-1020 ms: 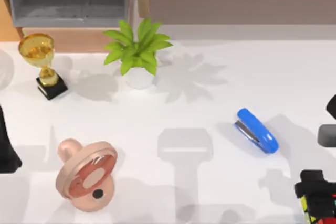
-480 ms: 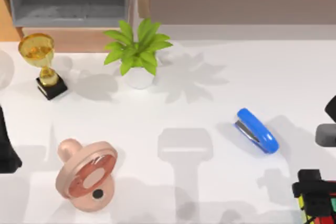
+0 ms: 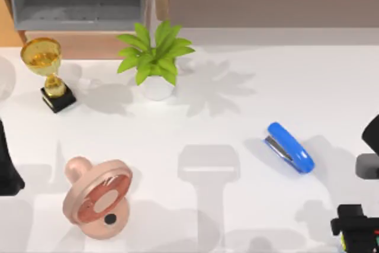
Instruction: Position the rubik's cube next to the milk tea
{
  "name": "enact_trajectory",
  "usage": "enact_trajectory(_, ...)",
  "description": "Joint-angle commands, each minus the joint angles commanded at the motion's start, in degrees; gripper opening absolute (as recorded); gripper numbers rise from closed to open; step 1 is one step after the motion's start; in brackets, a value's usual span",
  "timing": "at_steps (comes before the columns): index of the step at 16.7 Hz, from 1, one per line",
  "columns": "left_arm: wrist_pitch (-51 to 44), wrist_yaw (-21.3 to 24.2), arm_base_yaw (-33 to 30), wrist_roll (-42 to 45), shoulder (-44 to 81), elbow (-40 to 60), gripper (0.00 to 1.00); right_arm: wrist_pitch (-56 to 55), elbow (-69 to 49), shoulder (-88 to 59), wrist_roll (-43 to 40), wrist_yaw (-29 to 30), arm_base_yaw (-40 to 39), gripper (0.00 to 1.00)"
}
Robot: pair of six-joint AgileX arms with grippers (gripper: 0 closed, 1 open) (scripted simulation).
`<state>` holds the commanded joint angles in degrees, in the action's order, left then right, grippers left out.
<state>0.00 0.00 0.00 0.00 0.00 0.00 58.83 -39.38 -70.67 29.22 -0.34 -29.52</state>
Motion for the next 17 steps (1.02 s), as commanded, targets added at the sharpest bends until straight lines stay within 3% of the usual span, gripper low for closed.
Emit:
enact_trajectory(13,0.0,0.0,0.0,0.0,0.0,0.0,1.0,0.0,0.0,0.0,0.0,0.0,0.0,0.98)
enact_trajectory(17,0.0,0.0,0.0,0.0,0.0,0.0,1.0,0.0,0.0,0.0,0.0,0.0,0.0,1.0)
